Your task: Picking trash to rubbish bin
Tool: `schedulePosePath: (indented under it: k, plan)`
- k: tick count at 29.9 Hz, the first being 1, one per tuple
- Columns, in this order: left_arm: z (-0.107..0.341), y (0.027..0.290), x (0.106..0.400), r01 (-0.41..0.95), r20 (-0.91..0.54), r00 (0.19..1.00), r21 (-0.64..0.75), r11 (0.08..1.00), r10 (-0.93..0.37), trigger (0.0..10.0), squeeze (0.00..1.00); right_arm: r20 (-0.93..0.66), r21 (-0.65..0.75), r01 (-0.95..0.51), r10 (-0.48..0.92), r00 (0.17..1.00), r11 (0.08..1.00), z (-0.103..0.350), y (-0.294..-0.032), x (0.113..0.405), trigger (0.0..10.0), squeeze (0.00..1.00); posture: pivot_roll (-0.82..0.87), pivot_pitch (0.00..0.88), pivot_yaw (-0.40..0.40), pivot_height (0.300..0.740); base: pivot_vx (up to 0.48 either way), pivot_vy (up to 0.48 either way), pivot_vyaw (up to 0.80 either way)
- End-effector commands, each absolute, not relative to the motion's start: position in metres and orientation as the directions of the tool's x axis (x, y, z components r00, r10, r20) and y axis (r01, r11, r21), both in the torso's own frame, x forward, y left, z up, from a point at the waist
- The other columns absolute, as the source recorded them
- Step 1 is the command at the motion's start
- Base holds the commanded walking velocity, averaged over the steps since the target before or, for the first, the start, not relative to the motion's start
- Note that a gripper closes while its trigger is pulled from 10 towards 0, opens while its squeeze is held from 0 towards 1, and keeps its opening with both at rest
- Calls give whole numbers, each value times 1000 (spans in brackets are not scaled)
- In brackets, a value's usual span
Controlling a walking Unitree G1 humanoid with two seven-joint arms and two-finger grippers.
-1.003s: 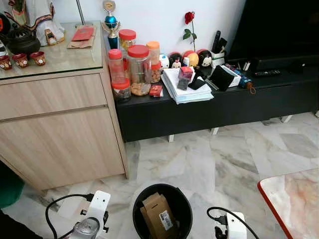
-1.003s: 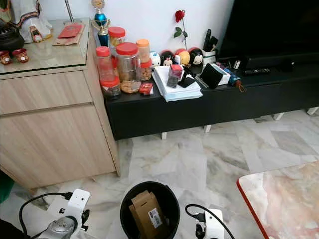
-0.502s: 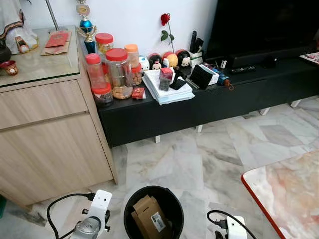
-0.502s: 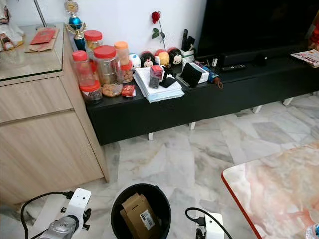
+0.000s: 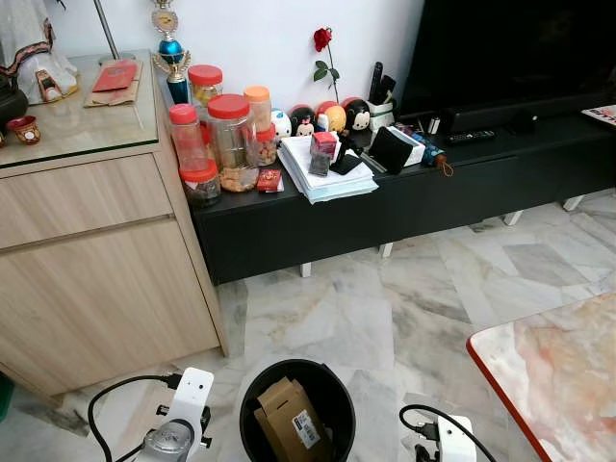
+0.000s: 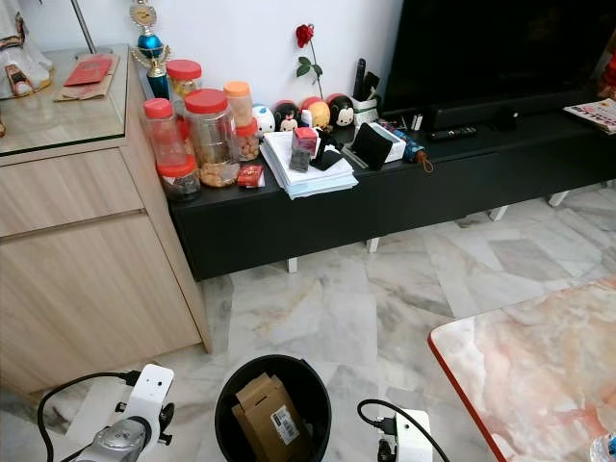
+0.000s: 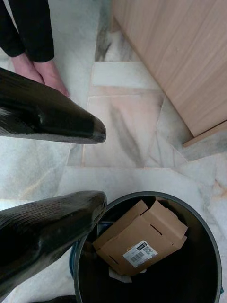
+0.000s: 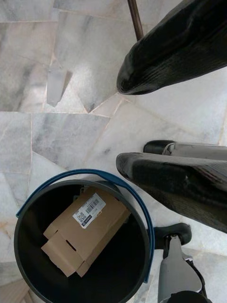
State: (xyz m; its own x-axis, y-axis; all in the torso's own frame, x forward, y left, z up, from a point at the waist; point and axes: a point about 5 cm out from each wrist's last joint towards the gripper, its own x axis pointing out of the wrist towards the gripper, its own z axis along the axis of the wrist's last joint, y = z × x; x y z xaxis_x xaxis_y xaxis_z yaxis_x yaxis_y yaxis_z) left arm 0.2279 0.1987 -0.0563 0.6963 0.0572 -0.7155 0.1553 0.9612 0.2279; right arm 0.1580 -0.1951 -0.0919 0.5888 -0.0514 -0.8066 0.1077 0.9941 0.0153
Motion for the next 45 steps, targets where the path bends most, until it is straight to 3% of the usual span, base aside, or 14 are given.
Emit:
schedulePosePath:
  k: [1,24,45]
  plan:
    - [-58,200,226,142,-721,690,227,963,68,10000,0,-805,15,115,-56,590,993,-91,-196,159,10000,0,53,1,-12,740,0,0,0]
    - [-58,199,226,135,-720,691,215,967,64,10000,0,-812,16,114,-53,581,993,-92,-197,157,10000,0,52,1,-13,740,0,0,0]
    - [-58,198,226,137,-720,691,214,967,61,10000,0,-815,18,113,-51,577,993,-93,-197,156,10000,0,52,0,-14,740,-308,0,0]
